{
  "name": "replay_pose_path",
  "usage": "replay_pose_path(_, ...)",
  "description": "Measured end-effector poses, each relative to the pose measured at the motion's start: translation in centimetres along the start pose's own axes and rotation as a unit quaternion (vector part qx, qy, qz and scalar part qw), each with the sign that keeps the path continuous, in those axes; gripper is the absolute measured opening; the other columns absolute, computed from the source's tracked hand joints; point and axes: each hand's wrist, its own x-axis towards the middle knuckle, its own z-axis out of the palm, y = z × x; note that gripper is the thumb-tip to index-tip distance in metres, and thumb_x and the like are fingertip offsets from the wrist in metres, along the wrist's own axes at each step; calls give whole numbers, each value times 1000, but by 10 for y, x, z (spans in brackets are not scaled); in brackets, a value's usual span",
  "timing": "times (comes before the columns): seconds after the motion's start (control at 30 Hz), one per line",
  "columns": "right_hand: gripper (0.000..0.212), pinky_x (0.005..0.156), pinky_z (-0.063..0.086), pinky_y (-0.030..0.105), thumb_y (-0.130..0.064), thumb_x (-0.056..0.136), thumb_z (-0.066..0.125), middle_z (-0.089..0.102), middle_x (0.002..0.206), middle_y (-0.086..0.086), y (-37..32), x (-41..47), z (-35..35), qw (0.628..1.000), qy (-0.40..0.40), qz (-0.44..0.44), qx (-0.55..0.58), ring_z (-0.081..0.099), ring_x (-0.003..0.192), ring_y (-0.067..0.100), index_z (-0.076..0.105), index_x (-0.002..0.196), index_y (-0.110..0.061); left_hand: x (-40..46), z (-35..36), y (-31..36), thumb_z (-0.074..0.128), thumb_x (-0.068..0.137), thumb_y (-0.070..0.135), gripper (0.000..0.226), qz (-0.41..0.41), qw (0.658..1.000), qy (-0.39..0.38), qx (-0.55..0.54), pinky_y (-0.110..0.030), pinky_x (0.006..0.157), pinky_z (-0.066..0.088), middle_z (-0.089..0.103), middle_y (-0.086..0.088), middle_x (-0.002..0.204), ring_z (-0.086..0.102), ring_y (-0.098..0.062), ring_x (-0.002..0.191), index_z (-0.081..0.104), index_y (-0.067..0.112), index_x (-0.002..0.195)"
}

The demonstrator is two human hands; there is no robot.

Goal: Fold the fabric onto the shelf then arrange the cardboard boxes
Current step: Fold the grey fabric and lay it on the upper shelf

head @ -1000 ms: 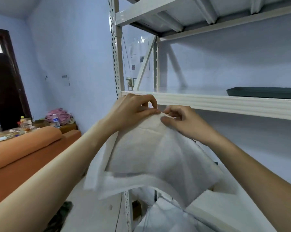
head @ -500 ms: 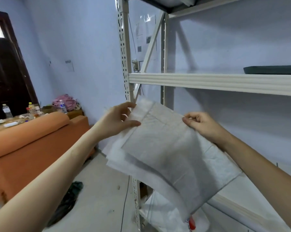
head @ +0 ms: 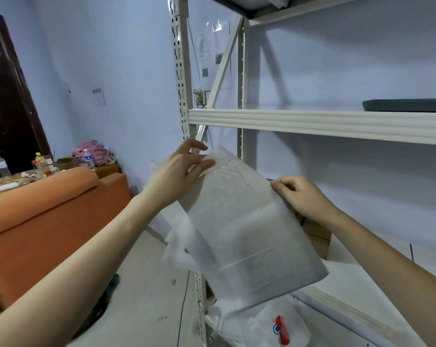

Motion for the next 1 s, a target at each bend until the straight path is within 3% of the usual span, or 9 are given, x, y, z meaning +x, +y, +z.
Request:
replay_pose_path(0.1,18,81,45,27,-22,92,53,67,97,-5,-5,1,3,1000,-1,-16,-23,61,93,13,66,104,-20,7,3,6,47,92,33,35,19,1000,-5,24,-35,73,42,53,-5,102,52,-19,75,73,9,96)
replay_pose_path(0.23,36,94,45,24,-13,90,53,61,119,-6,-21,3,2,998,-26,-61,6,57,107,5,55,124,-22,13,4,17,53,93,23,23,33,996,-79,0,-27,76,44,68,7,91,63,-16,86,73,17,102)
replay_pose_path(0.33,52,101,42,25,-12,86,55,52,134,-13,-36,4,3,989,-103,-94,54,45,125,-1,43,132,-34,13,6,22,55,91,20,24,40,986,-158,-33,-20,79,46,75,0,103,65,-17,88,72,24,107)
replay_pose_path(0.4,59,97,44,21,-11,85,58,48,137,-14,-46,4,7,977,-162,-96,103,41,129,-3,36,131,-40,12,9,21,51,88,29,28,52,980,-188,-45,-25,71,45,74,-10,91,60,-26,74,71,30,108)
replay_pose_path(0.57,73,99,47,32,-1,82,63,53,134,-3,-55,10,16,957,-228,-57,167,60,114,14,29,135,-38,11,8,22,48,86,43,30,74,977,-187,-65,-34,65,45,69,-21,80,55,-35,67,70,40,106)
replay_pose_path(0.63,69,96,49,37,-2,80,66,62,124,6,-53,11,17,952,-251,-38,173,64,108,21,35,134,-32,9,4,22,48,86,46,27,63,980,-177,-62,-32,60,45,69,-15,77,54,-19,59,67,45,104)
replay_pose_path(0.77,47,92,53,39,-24,75,73,70,109,4,-47,12,16,962,-258,-44,81,67,100,19,58,120,-22,7,-7,24,51,92,32,23,59,988,-141,8,-8,59,35,73,11,84,54,7,61,72,33,102)
replay_pose_path(0.9,22,74,50,32,-34,75,73,73,89,5,-43,12,9,963,-262,-60,-4,66,77,13,73,90,-18,3,-15,23,50,95,29,22,57,988,-83,117,-3,58,34,48,27,60,50,-3,64,72,28,97)
replay_pose_path(1.0,16,67,45,15,-37,74,74,71,79,-11,-39,12,3,964,-255,-64,-41,61,69,0,73,84,-25,5,-15,13,49,95,31,22,36,990,-75,114,-16,58,39,57,22,61,51,-8,60,70,25,95)
